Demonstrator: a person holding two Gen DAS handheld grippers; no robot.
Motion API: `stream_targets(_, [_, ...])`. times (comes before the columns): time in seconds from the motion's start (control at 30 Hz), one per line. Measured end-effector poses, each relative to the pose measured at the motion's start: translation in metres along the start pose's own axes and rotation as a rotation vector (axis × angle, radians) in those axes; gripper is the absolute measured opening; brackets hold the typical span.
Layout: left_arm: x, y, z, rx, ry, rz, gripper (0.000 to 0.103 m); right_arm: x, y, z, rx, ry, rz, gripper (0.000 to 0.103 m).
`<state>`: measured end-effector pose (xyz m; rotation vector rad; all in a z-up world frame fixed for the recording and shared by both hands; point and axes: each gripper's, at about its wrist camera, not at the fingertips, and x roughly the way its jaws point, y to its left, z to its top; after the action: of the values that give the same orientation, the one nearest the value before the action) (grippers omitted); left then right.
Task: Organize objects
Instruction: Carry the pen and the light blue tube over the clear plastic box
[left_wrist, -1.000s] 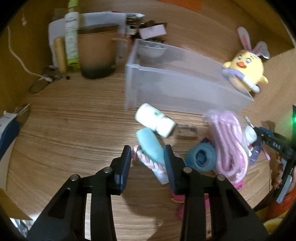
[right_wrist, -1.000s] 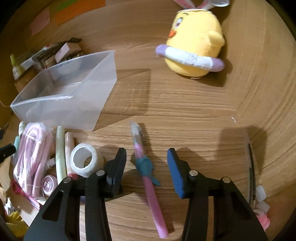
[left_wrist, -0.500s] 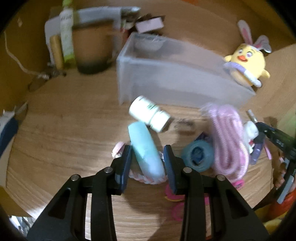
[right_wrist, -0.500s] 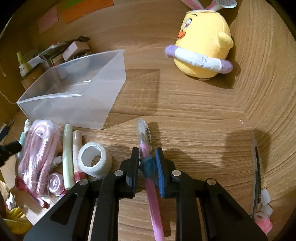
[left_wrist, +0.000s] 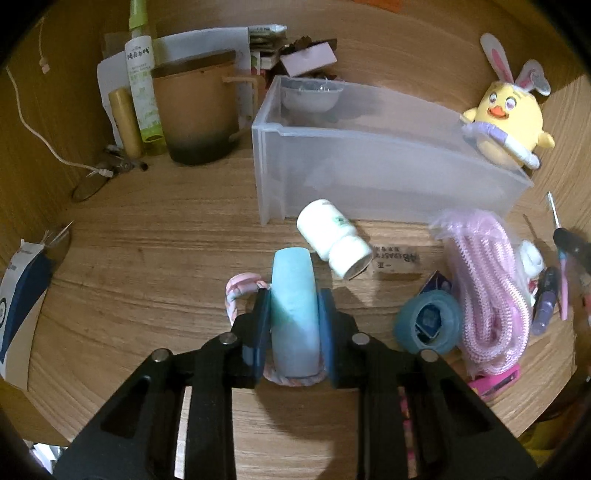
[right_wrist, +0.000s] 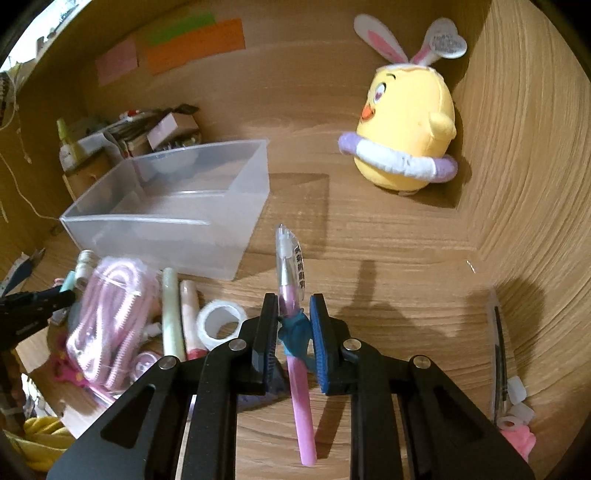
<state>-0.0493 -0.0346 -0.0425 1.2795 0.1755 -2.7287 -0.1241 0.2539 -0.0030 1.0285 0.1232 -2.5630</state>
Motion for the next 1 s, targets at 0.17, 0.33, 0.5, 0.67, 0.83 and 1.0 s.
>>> stream_targets(0.17, [-0.017,0.001,0.005,-0.011,-0.055,-0.01,0.025,-0.01,0.009,0.008,-0.004,-0.043,0.027,0.016])
stream_targets(0.33, [-0.039,0.007,0.023,-0.047,-0.127,-0.077,0.025,-0.02,0.018,0.02,-0.009,-0.091,0.048,0.016])
stream_targets(0.5, [-0.06,0.007,0.049,-0.041,-0.218,-0.14,0.025,-0.026,0.028,0.036,-0.014,-0.135,0.068,0.016])
stream_targets(0.67, [-0.065,0.003,0.075,-0.015,-0.273,-0.166,0.025,-0.032,0.04,0.055,-0.028,-0.18,0.082,0.015])
stream_targets(0.83, [-0.053,-0.002,0.098,0.005,-0.273,-0.196,0.025,-0.03,0.054,0.077,-0.045,-0.203,0.095,0.015])
stream_targets(1.0, [-0.032,-0.006,0.113,0.018,-0.239,-0.21,0.025,-0.021,0.065,0.1,-0.066,-0.203,0.101,0.015])
